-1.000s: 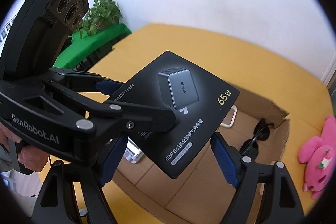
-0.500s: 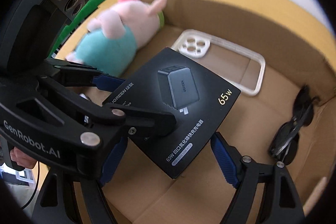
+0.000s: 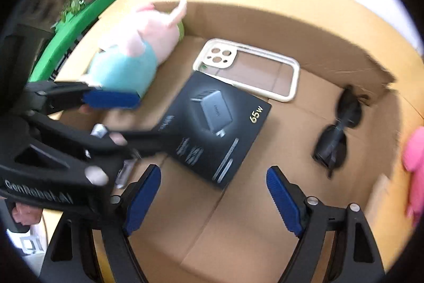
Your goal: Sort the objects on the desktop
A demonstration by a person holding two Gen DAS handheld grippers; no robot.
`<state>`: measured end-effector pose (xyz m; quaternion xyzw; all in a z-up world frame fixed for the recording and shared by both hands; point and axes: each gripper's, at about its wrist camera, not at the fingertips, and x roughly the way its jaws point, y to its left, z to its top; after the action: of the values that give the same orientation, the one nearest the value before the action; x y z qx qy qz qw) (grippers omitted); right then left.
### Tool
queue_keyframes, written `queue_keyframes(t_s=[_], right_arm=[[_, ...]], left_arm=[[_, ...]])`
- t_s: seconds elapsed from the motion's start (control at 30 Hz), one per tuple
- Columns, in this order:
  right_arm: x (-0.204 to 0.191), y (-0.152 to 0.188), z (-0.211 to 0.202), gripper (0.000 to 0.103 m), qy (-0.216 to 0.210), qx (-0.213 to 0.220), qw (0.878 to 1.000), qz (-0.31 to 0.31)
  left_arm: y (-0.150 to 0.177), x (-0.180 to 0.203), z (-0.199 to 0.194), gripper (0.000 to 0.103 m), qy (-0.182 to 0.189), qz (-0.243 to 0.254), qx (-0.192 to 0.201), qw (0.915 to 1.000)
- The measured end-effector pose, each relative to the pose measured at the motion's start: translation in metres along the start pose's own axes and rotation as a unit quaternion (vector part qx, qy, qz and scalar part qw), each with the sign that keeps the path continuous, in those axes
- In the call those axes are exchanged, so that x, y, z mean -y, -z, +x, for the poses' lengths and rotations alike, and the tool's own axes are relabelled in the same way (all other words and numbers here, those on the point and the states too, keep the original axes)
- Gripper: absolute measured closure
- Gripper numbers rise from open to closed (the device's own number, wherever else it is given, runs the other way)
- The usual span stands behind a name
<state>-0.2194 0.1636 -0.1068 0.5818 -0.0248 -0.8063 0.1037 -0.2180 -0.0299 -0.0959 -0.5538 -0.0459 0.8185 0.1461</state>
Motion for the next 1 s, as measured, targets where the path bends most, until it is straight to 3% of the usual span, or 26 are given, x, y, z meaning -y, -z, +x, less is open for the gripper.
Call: queue_keyframes(t_s=[0.13,0.2,0.33,0.37,0.47,0.6,0.7,1.0], right_arm=[[-0.012,0.017,-0.046,0.018,0.036,0.027,0.999,0.026],[-0.021,0.026,-0.072,0.014,0.033,0.048,0.997,0.054],[-0.041,0.041,-0.107,0.005,0.055,0.064,0.994,0.068],[-0.046,0.046,-0.114,0.0,0.063,0.069,0.993,0.066],[-0.064,0.058,-0.144,0.001,0.088,0.074,0.992,0.056],[-0.078,0.071,-0.167,0.001,0.093,0.087,0.99,0.06],[-0.086,0.077,-0.177,0.001,0.098,0.092,0.989,0.061],[-0.099,0.094,-0.196,0.001,0.099,0.101,0.988,0.062]], left_arm=[[0.012,0.013,-0.085,0.003,-0.076,0.0,0.076,0.9942],[0.025,0.01,-0.131,0.002,-0.088,-0.016,0.119,0.9889],[0.049,0.01,-0.19,0.0,-0.109,-0.031,0.17,0.979],[0.053,0.011,-0.199,0.001,-0.111,-0.033,0.174,0.9779],[0.071,0.017,-0.225,0.0,-0.121,-0.033,0.184,0.9748],[0.093,0.029,-0.237,0.0,-0.135,-0.016,0.16,0.9777],[0.107,0.035,-0.241,0.0,-0.129,-0.017,0.146,0.9806],[0.128,0.052,-0.262,0.0,-0.134,-0.011,0.155,0.9788]])
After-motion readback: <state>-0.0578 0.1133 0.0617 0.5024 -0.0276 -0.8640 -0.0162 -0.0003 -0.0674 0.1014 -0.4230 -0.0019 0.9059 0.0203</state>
